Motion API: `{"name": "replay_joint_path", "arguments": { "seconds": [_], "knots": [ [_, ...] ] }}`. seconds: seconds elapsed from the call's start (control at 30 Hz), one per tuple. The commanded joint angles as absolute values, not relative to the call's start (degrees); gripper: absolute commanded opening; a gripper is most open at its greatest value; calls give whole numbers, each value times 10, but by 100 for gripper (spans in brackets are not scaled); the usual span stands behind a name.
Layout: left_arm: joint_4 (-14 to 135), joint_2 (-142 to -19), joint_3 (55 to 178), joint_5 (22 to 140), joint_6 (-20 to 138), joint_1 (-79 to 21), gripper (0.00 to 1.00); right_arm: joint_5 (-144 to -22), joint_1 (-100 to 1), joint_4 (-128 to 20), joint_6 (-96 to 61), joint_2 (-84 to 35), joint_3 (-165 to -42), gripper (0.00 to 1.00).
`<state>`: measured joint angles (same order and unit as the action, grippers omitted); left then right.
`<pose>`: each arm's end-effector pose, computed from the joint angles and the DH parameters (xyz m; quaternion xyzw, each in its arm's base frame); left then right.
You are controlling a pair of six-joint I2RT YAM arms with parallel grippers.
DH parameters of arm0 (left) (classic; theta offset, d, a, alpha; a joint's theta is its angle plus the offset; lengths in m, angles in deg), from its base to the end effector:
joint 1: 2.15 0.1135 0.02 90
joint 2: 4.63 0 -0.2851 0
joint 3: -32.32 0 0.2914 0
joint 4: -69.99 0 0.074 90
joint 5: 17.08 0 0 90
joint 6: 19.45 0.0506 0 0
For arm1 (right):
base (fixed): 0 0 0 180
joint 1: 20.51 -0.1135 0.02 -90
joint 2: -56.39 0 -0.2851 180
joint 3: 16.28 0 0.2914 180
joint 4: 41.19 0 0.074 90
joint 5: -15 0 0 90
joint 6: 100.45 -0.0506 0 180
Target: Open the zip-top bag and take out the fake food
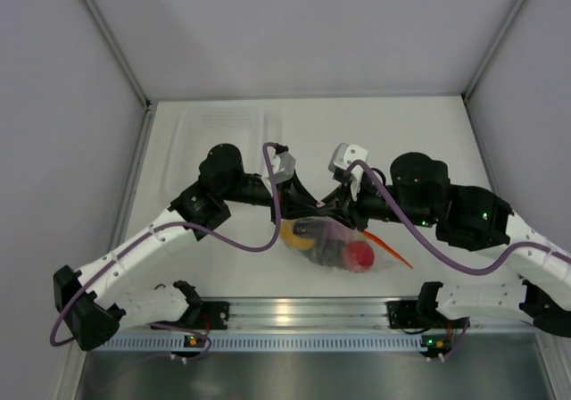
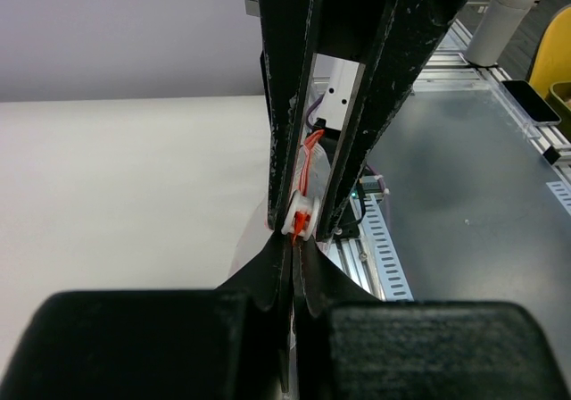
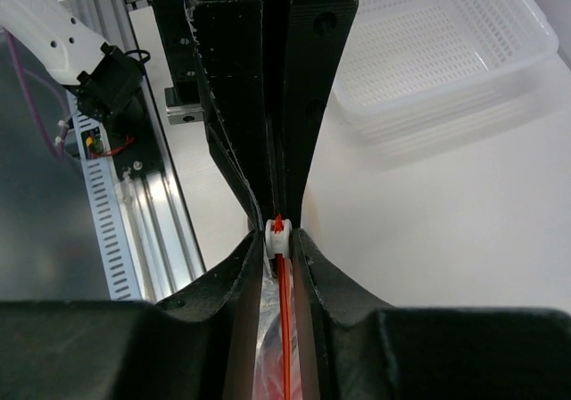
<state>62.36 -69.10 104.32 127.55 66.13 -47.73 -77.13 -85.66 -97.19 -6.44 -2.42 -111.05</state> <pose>0.1730 -0.2355 0.4088 0.5245 0.4747 -0.5596 0.4317 0.0930 0.2052 0.4858 -0.4737 0.6684 0.3046 0.4858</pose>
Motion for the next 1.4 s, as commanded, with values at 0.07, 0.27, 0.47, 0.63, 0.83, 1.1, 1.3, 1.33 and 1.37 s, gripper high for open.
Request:
{"name": "replay_joint_path", "arguments": {
  "seconds": [0.07,0.27,0.47,0.63,0.83,1.1,1.3,1.33,1.37],
  "knots": [
    [661,-671,1070,1292,664,-479,0,-782,-848,-939,-61,-12,-1108,23],
    [660,-678,1075,1296,663,-479,0,-787,-848,-937,-60,-16,-1114,21],
    [662,-677,1075,1299,662,-479,0,-786,-847,-930,-60,-23,-1114,22],
    [661,-678,1073,1298,659,-479,0,-786,-845,-923,-61,-26,-1117,22],
    [662,-677,1072,1297,658,-479,0,-790,-845,-923,-55,-27,-1113,6],
    [661,-658,1071,1257,652,-477,0,-774,-841,-928,-50,-7,-1088,0],
    [662,-655,1077,1234,640,-467,0,-766,-840,-928,-43,28,-1050,0],
    [662,-654,1079,1228,636,-466,0,-762,-840,-928,-43,31,-1044,0],
    [662,-654,1080,1224,634,-466,0,-760,-840,-928,-44,35,-1036,0]
  ]
}}
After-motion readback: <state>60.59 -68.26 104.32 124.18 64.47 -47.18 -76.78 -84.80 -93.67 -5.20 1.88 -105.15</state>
